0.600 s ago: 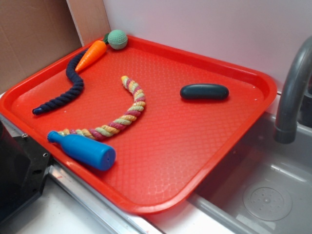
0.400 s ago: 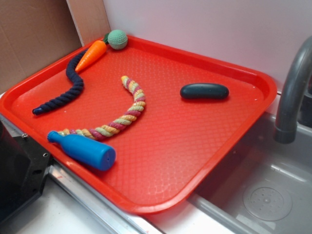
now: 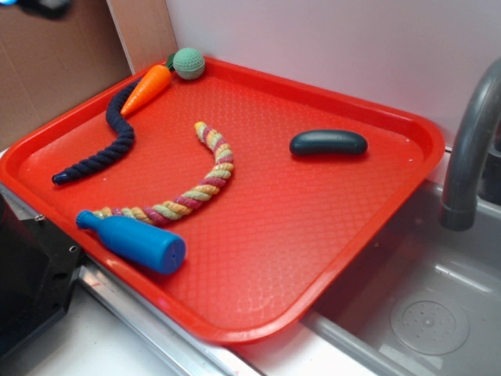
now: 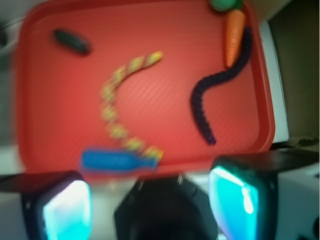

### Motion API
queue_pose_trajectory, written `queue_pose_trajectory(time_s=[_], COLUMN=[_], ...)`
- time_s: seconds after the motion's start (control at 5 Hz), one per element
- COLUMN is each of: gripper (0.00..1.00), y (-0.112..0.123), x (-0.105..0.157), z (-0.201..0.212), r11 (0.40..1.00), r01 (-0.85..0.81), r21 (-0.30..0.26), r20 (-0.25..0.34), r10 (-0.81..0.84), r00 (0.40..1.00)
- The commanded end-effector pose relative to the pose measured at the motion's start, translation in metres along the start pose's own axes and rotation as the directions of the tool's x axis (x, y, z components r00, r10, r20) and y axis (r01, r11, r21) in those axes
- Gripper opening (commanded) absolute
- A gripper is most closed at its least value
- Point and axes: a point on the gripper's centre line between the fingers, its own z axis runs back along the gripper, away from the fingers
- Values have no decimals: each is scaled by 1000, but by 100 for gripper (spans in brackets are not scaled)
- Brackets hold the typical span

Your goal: Grab the blue rope.

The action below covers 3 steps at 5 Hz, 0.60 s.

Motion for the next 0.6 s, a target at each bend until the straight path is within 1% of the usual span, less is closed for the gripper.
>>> queue_pose_trajectory(time_s=[0.0,0.2,0.4], gripper=[100,100,100], y=[26,26,40], x=[34,61,82], z=[-67,-95,-117], r11=[908,844,834], r01=[-419,-534,-550], r21=[-22,41,28], r20=[194,248,213], r10=[415,509,533], r00=[889,824,819])
